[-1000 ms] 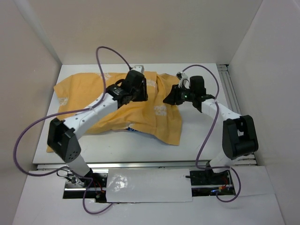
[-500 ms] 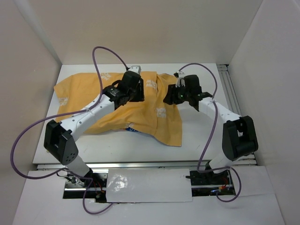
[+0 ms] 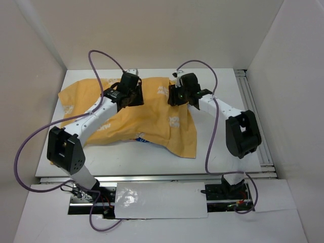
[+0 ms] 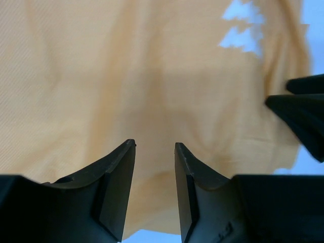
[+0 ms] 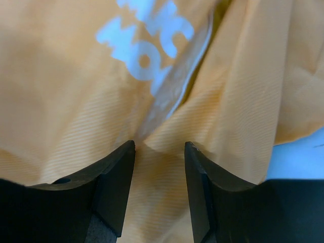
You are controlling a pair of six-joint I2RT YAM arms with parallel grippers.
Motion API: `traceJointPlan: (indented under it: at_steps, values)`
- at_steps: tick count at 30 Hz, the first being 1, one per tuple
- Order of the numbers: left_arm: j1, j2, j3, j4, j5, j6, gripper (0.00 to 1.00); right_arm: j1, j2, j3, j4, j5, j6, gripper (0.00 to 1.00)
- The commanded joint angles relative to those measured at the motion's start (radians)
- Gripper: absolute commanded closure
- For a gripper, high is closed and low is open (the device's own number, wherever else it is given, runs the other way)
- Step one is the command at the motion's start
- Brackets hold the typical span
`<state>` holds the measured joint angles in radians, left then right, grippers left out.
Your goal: Put the pillow into the pillowcase
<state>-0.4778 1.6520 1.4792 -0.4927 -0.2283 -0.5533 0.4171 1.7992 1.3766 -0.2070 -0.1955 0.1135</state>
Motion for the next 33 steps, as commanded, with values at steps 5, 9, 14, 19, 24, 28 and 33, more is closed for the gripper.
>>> traceJointPlan:
  at_steps: [5,9,14,19,24,28,33]
  values:
    - [0.191,-0.275,-0.311,-0.009,-0.01,-0.063,0.48,0.023,0.101,0.061,-0.055,-0.008,0.006,0.49]
    - [0.3,-0.395,-0.408,-0.009,0.024,-0.074,0.48,0.041,0.092,0.052,-0.005,-0.013,0.018,1.0]
    - [0.393,-0.491,-0.47,-0.009,0.037,-0.074,0.49,0.051,-0.058,0.004,0.021,0.14,0.028,1.0]
    - [0.438,-0.503,-0.479,-0.009,0.047,-0.092,0.53,0.08,-0.165,-0.005,0.008,0.238,0.028,1.0]
    - [0.472,-0.48,-0.465,0.0,0.086,-0.092,0.56,0.1,-0.208,-0.014,0.026,0.184,0.014,1.0]
    - [0.502,-0.449,-0.413,0.016,0.127,-0.092,0.53,0.123,-0.163,0.014,0.064,-0.034,-0.021,1.0]
    - [0.556,-0.37,-0.292,0.016,0.15,-0.082,0.17,0.132,-0.035,0.121,-0.095,0.114,-0.009,0.48]
